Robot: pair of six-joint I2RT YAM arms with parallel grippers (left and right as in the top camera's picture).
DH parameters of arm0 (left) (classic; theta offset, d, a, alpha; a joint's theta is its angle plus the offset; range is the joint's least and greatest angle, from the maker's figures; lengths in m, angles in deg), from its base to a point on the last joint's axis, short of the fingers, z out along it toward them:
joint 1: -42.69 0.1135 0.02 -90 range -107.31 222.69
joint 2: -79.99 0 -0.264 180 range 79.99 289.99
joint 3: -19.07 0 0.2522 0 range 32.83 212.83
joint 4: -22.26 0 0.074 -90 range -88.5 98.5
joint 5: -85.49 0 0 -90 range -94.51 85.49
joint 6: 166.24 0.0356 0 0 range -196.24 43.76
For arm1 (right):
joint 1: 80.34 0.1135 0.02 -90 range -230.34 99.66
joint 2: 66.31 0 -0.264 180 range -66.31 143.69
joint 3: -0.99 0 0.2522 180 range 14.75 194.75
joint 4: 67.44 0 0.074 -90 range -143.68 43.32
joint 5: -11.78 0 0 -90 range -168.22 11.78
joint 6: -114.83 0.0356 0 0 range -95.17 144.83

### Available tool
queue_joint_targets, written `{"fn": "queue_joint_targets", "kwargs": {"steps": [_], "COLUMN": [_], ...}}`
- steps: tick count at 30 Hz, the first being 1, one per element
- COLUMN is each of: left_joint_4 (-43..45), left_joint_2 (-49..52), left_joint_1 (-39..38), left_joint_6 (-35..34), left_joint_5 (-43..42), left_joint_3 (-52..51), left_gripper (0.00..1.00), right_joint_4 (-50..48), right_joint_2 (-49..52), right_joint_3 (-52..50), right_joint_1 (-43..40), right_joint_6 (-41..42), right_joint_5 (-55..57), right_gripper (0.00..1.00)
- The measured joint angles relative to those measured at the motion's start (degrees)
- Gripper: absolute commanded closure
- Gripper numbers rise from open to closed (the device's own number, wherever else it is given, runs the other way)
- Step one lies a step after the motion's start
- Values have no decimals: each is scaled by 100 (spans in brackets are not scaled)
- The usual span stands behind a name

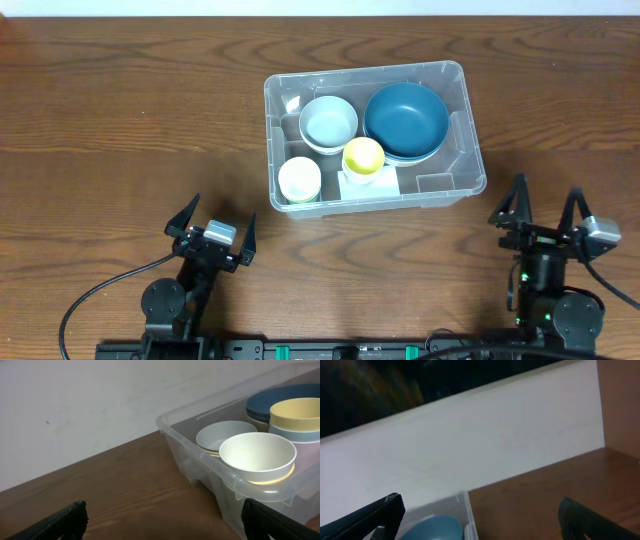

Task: Pack container

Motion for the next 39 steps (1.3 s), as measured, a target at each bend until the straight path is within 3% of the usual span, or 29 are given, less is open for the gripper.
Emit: {"fn": "queue_joint_targets", "kwargs": {"steps": [19, 39], "left_joint_4": [0, -2], "left_joint_2": [0, 0], "left_joint_1": [0, 0], "left_joint_6": [0, 0], "left_joint_5": [0, 0], "left_joint_3": [0, 0], "left_gripper": [2, 2], "right_joint_4": [-494, 219], "right_joint_2": [-9, -566], "right_joint_3": [-997, -1266], "right_joint_1": [0, 0], "right_joint_6": [-1930, -2240], "right_joint_5": [-857, -1040], "right_gripper": [1, 1]}}
